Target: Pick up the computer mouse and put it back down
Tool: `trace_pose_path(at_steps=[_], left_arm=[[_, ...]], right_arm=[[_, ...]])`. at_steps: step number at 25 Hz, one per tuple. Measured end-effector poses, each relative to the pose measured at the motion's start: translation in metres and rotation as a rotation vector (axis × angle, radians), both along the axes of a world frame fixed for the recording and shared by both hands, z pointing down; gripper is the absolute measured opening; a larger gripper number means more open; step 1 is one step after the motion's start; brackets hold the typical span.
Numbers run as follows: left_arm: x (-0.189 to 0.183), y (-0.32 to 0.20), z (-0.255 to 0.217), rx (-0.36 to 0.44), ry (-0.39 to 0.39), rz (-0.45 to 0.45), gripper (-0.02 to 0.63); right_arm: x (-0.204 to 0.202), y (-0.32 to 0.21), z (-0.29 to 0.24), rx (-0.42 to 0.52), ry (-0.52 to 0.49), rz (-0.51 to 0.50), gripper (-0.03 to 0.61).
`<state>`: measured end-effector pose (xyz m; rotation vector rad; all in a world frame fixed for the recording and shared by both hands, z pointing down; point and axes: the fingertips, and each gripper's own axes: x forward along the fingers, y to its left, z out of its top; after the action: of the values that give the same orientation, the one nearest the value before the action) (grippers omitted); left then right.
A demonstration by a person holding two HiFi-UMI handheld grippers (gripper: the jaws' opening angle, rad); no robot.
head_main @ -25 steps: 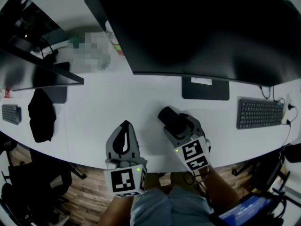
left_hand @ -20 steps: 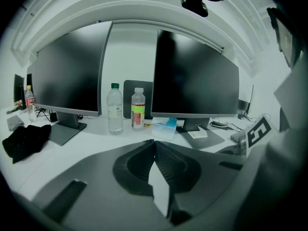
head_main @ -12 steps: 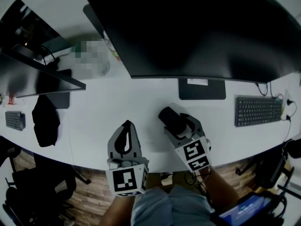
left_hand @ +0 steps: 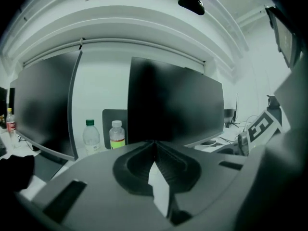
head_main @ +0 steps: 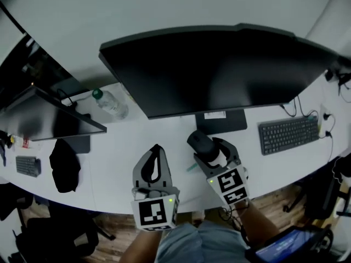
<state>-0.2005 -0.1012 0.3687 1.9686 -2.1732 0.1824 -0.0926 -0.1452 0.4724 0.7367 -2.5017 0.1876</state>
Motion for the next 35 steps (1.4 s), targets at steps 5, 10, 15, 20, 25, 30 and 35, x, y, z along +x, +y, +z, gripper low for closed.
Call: trace_pose_path(at_steps=[5,10,15,20,25,30,35], left_arm=[[0.02,-0.012,-0.025,0.054,-0.012,0.051,0.005],[0.036,-0.021,-0.042,0.098,-0.022,0.095,0.005],[0.05,-0.024,-0.054,0.13,-0.027,0.13,0.005],[0.06,-0.027,-0.06,0.142,-0.029,0.15,0.005],[0.073,-0.031,-0.064,0.16,-0.034,0.174,0.005],[0.086,-0.034,-0.059,0.152,-0.032,0.195,0.005],[0.097,-0.036,-0.05,0.139,-0.034,0.214,0.005]], right_arm=[[0.018,-0.012,-0.041,0.069,-0.035,0.053,0.304],[0.041,-0.023,-0.073,0.137,-0.049,0.111,0.304],[0.055,-0.026,-0.095,0.187,-0.062,0.145,0.304],[0.066,-0.026,-0.108,0.216,-0.067,0.169,0.304],[0.082,-0.027,-0.11,0.224,-0.062,0.196,0.304],[0.097,-0.028,-0.105,0.216,-0.055,0.224,0.304],[0.109,-0.027,-0.092,0.187,-0.047,0.243,0.304]])
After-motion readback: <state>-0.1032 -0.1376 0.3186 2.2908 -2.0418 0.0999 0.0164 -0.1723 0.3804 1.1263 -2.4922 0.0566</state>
